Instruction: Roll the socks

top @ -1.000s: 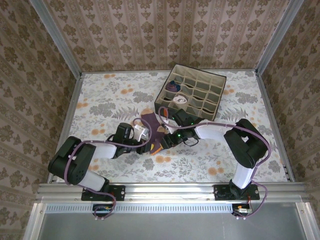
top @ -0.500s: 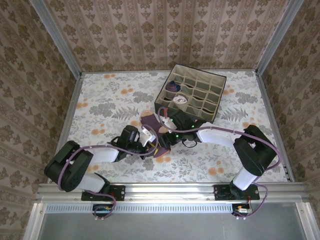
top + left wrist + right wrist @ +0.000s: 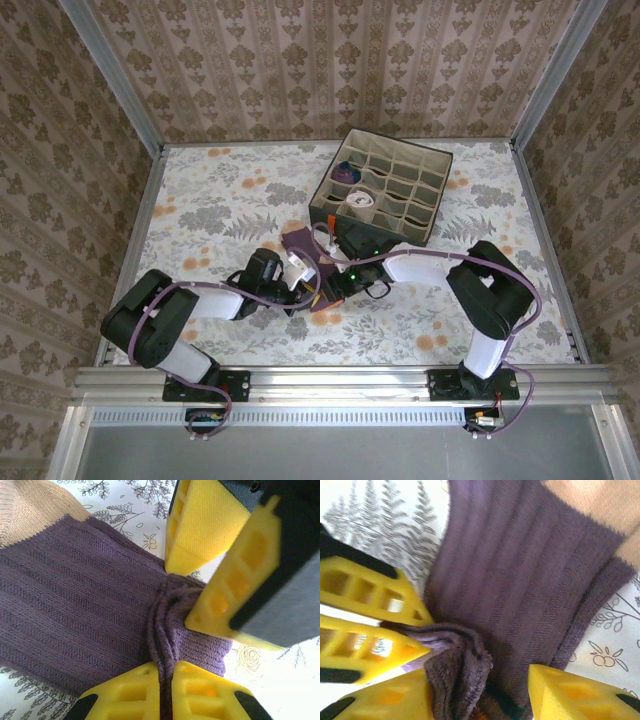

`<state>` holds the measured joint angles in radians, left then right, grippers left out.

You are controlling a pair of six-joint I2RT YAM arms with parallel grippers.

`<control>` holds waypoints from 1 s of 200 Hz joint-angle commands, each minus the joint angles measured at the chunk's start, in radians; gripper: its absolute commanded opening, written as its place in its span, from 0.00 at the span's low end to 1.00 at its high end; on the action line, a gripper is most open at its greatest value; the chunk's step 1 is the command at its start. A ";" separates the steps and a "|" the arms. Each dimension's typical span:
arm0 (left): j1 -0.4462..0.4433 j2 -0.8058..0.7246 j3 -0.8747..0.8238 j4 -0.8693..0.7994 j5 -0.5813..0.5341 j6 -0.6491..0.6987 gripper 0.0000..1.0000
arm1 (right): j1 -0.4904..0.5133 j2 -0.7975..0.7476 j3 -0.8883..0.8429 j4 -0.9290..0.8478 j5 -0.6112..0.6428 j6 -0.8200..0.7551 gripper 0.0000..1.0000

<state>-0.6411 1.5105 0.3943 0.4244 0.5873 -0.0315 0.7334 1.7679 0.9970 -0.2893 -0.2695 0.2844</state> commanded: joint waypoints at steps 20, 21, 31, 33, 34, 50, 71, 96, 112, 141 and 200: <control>-0.006 0.014 -0.005 -0.049 -0.021 0.082 0.00 | -0.012 0.054 0.049 -0.159 0.128 0.050 0.47; -0.006 0.012 -0.006 -0.049 -0.021 0.084 0.00 | -0.012 0.056 0.050 -0.161 0.128 0.051 0.47; -0.007 -0.010 -0.015 -0.050 -0.025 0.112 0.05 | -0.017 0.073 0.056 -0.175 0.127 0.054 0.47; -0.008 -0.016 -0.017 -0.050 -0.026 0.117 0.06 | -0.017 0.075 0.058 -0.179 0.126 0.055 0.47; -0.008 -0.020 -0.018 -0.051 -0.026 0.119 0.07 | -0.018 0.075 0.057 -0.179 0.126 0.056 0.47; -0.011 -0.090 -0.026 -0.081 -0.033 0.169 0.15 | -0.025 0.084 0.057 -0.191 0.124 0.059 0.46; -0.025 -0.206 -0.001 -0.186 -0.048 0.241 0.20 | -0.035 0.086 0.049 -0.199 0.106 0.058 0.46; -0.046 -0.339 -0.020 -0.204 -0.088 0.314 0.23 | -0.049 0.097 0.045 -0.207 0.060 0.059 0.46; -0.093 -0.405 -0.042 -0.194 -0.139 0.381 0.23 | -0.054 0.106 0.046 -0.210 0.035 0.058 0.46; -0.225 -0.430 -0.051 -0.183 -0.305 0.497 0.23 | -0.071 0.122 0.048 -0.212 -0.006 0.052 0.46; -0.331 -0.200 0.003 -0.095 -0.457 0.608 0.32 | -0.114 0.127 0.037 -0.241 -0.061 0.019 0.46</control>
<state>-0.9592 1.2320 0.3626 0.2955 0.2165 0.4927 0.6380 1.8339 1.0683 -0.4034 -0.3569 0.3176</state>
